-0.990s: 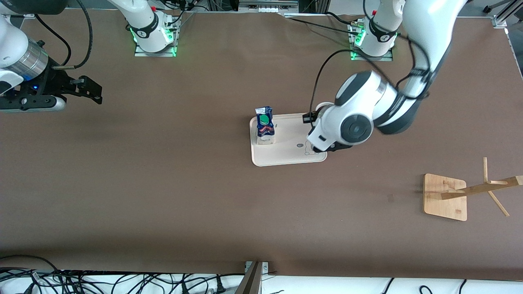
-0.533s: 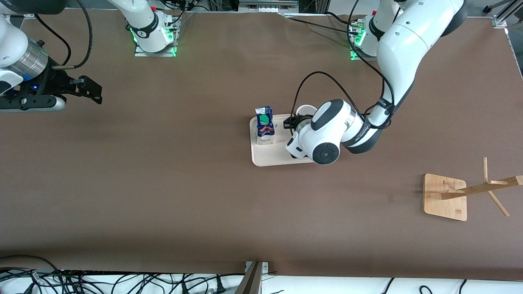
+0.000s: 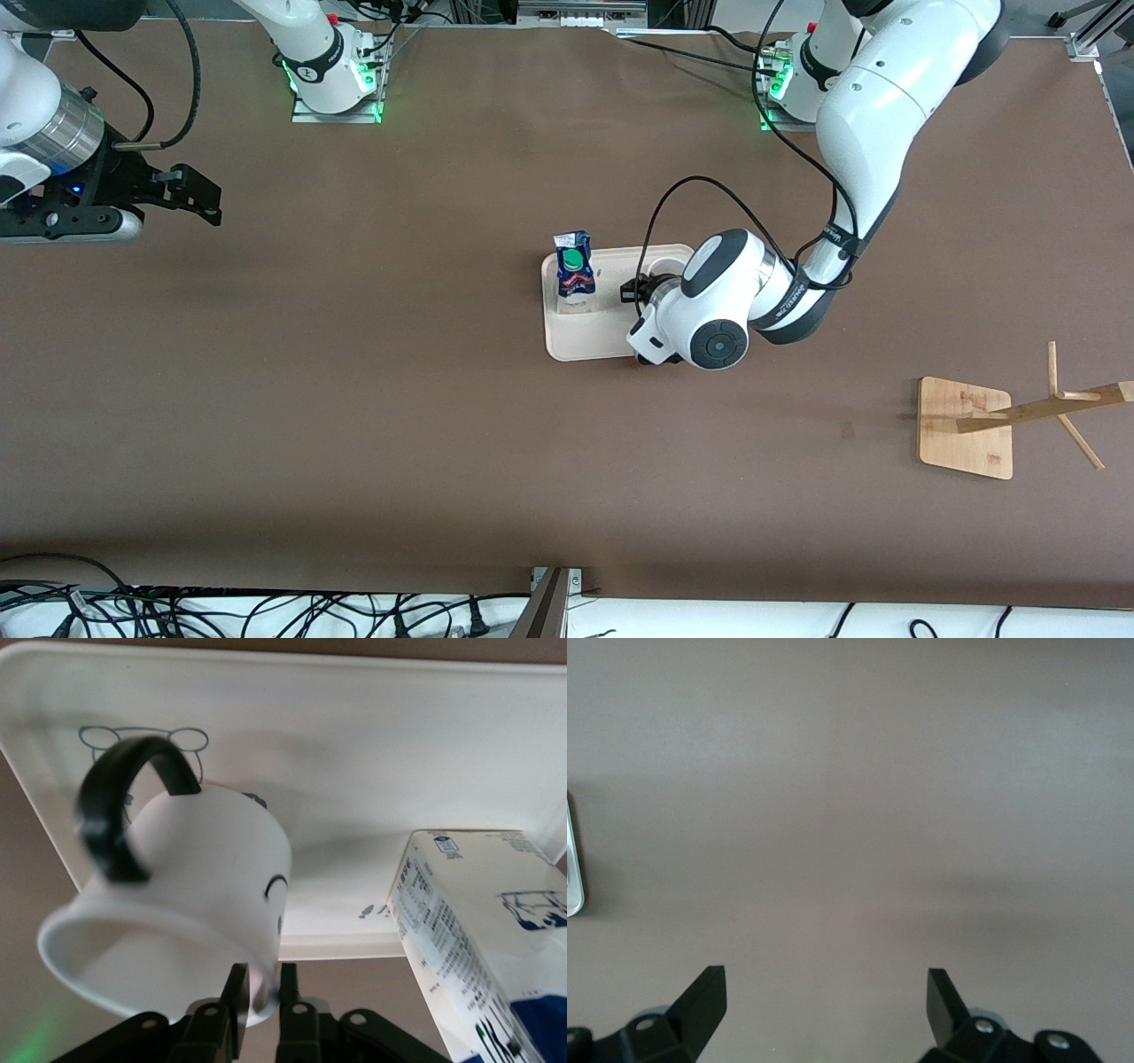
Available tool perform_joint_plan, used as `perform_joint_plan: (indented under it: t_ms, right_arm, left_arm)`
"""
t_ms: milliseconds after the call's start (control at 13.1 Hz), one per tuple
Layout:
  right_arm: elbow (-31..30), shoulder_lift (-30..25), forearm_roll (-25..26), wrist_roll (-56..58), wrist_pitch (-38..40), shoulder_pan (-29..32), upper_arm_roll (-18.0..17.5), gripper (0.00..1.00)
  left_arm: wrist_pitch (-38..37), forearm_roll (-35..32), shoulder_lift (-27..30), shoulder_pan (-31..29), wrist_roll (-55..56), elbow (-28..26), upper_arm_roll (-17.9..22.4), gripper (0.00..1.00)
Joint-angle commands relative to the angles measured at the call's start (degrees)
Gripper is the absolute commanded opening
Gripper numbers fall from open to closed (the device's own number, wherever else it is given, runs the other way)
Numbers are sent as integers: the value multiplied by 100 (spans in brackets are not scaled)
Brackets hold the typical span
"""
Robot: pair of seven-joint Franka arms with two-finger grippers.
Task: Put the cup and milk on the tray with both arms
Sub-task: 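Lower the mug onto the tray and open the left gripper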
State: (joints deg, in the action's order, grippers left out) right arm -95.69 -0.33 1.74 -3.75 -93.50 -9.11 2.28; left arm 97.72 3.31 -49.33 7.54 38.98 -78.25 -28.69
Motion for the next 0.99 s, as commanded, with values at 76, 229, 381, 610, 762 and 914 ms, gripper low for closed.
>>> perform_joint_plan:
  t_ms: [76,229,381,610,762,914]
  right_arm:
    - [95,15,37,-21,174,59,-70,100]
    - [95,15,37,-21,166,59,-70,100]
    - [95,15,37,-21,166,59,-70,100]
    - [103,15,37,-21,174,59,-70,100]
    - [95,15,37,-21,174,59,-70,100]
    - [103,15,37,-12,174,59,-70,100]
  left_arm:
    - [-34,-375,11,99,-110,143,74,100]
    - [-60,-383,37,81,-92,161,66,100]
    - [-69,-383,125,55,-66,187,48,100]
    - [-244,-375,467,-94,-83,240,66,100]
    - [-480,-383,687,-226,-84,503,66,100]
    - [-640,-401,1020,-331,-110,801,92,100]
